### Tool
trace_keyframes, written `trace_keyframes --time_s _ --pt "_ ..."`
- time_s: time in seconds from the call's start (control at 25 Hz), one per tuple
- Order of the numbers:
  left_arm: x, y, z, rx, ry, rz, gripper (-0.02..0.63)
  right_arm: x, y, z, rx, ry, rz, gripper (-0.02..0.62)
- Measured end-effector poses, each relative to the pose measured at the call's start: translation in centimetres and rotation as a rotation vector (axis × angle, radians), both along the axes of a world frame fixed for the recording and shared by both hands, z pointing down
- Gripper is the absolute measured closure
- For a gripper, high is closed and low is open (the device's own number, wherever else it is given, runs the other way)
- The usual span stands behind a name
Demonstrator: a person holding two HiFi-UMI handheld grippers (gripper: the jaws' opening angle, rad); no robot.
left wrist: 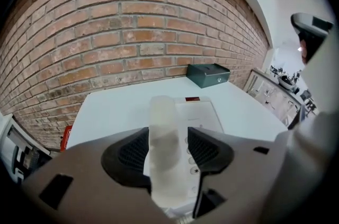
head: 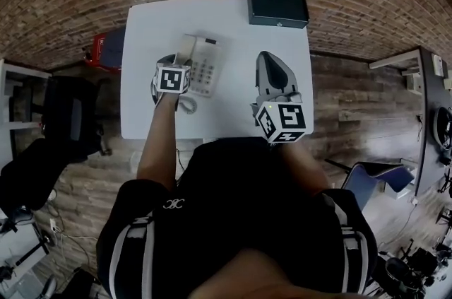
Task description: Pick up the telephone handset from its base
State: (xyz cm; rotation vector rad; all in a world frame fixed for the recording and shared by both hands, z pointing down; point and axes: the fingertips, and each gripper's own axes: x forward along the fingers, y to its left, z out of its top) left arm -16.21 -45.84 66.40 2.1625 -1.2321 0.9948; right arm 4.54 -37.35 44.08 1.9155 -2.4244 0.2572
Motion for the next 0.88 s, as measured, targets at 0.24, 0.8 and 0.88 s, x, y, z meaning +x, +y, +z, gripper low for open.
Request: trace_keyframes --time_s 0.24,0.8,0.88 --pt "-0.4 -0.3 1.6 -0.024 -0.062 -0.022 0.407 1.7 0.5 0.5 -0.023 0.013 0.046 0.597" --pt "-0.8 -0.2 -1.6 0.059 -0.031 -0.089 0.425 2.9 1.1 -0.1 -0.009 0.016 0.045 0.597" --pt "-1.0 -0.1 -2.8 0.088 -0.013 -0.104 0.425 2.8 1.0 -0.2 -0.005 0.012 0.036 0.597"
